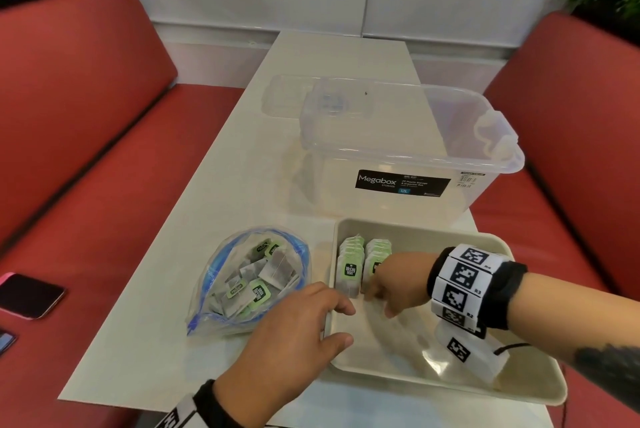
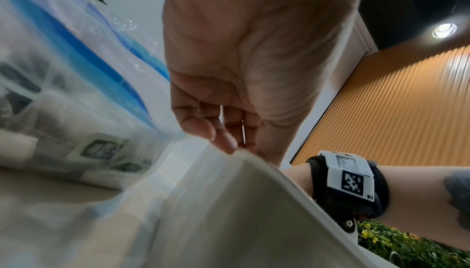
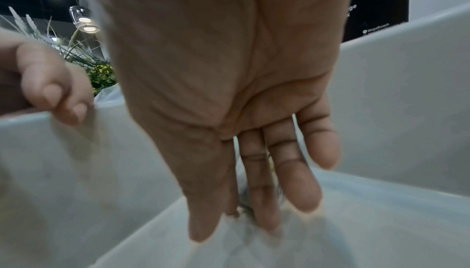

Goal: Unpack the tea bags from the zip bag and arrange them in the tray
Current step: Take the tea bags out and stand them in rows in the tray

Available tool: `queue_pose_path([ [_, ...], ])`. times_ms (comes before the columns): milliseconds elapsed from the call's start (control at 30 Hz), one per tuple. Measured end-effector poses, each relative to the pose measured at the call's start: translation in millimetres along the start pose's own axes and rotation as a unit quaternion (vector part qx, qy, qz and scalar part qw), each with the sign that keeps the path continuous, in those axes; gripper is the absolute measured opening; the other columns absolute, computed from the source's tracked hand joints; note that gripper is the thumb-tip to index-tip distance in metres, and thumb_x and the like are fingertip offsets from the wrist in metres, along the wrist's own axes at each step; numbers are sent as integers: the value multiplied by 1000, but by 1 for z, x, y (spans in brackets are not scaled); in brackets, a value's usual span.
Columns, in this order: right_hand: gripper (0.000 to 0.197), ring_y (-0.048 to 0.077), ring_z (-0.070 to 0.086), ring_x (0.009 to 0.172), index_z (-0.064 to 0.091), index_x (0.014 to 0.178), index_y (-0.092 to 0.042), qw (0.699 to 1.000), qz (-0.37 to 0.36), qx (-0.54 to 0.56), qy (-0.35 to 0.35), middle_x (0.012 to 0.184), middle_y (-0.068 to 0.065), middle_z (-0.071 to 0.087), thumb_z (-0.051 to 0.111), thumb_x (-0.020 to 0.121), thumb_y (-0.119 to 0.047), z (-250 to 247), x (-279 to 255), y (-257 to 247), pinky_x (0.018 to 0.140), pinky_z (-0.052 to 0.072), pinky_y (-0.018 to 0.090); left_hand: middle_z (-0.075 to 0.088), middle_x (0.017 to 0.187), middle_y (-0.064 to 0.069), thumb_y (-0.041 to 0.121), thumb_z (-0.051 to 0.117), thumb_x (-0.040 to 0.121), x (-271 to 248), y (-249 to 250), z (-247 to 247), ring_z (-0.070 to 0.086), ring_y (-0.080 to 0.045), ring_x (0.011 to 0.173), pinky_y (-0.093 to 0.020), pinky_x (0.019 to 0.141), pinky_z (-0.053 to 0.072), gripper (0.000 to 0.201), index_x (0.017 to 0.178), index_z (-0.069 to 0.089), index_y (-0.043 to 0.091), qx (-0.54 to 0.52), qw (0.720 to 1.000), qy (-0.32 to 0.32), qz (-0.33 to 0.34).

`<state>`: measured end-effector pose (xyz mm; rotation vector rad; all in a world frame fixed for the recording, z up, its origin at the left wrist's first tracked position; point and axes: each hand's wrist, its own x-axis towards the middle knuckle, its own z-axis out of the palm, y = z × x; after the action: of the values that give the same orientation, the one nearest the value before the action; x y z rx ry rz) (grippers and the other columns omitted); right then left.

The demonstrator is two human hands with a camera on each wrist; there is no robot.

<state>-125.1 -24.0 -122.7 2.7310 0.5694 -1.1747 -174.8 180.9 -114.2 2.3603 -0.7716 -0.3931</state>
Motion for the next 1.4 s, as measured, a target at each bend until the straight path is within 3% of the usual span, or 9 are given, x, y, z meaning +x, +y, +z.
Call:
queue_pose_path([
  [233, 45, 13, 55, 106, 52, 132, -24, 999, 20, 33, 11, 119, -3, 62, 61, 88, -32, -5, -9, -2, 84, 37, 22, 59, 100, 28, 38, 65, 83, -12, 5, -15, 51, 10, 91, -16, 83, 43, 18, 98, 61, 46, -45, 998, 41, -30],
  [333, 32, 10, 51, 84, 61, 118, -29, 995, 35, 57, 74, 93, -8, 59, 61, 86, -34, -21, -25, -8, 71, 36, 19, 65, 90, 27, 13, 73, 75, -20, -14, -30, 55, 3, 92, -12, 82, 40, 29, 74, 65, 40, -88, 978, 187, -28],
  [433, 20, 8, 49, 78, 65, 107, -31, 980, 20, 96, 175, 84, -13, 54, 61, 87, -34, -49, -45, -25, 68, 35, 21, 61, 110, 14, -3, 74, 66, -28, -47, -41, 43, -11, 106, -10, 91, 24, 42, 65, 65, 37, 56, 948, 310, -55],
  [567, 19, 7, 49, 74, 66, 106, -29, 951, -56, 137, 270, 91, -8, 61, 58, 89, -28, -78, -56, -78, 69, 35, 21, 43, 142, -4, 4, 66, 78, -32, -85, -33, 32, -28, 130, -32, 105, 27, 33, 98, 72, 30, 97, 947, 247, -183],
  [667, 25, 19, 57, 85, 68, 107, -16, 950, -61, 101, 288, 95, 0, 66, 50, 89, -13, -83, -33, -124, 69, 39, 26, 45, 142, -2, -1, 61, 78, -34, -93, -27, 43, -21, 127, -23, 98, 33, 48, 120, 63, 23, 53, 952, 240, -184],
  [767, 20, 26, 55, 86, 63, 97, -4, 969, -31, 58, 239, 87, 5, 61, 44, 93, -9, -78, -5, -155, 74, 43, 33, 47, 140, -4, -7, 60, 75, -39, -89, -23, 47, -20, 125, -17, 93, 29, 55, 124, 60, 17, 51, 951, 258, -164],
  [900, 28, 35, 57, 107, 59, 114, -2, 962, 26, 130, 238, 115, 18, 60, 49, 91, -15, -64, 19, -171, 81, 44, 39, 44, 143, -6, -5, 59, 75, -47, -89, -14, 43, -22, 129, -19, 96, 28, 59, 129, 55, 18, 45, 946, 272, -168],
  [1100, 29, 34, 58, 108, 60, 115, -7, 958, 57, 145, 242, 117, 15, 61, 53, 90, -22, -53, 38, -173, 81, 46, 41, 38, 147, -3, 4, 60, 81, -53, -87, -10, 37, -20, 132, -24, 100, 31, 55, 133, 51, 21, 26, 943, 282, -171],
  [1400, 43, 29, 50, 119, 45, 130, -3, 973, 33, 63, 218, 132, 15, 49, 54, 91, -20, -60, 51, -176, 99, 40, 38, 33, 149, 4, 1, 56, 83, -55, -85, -9, 33, -16, 134, -18, 97, 26, 61, 136, 46, 28, 12, 946, 283, -160],
])
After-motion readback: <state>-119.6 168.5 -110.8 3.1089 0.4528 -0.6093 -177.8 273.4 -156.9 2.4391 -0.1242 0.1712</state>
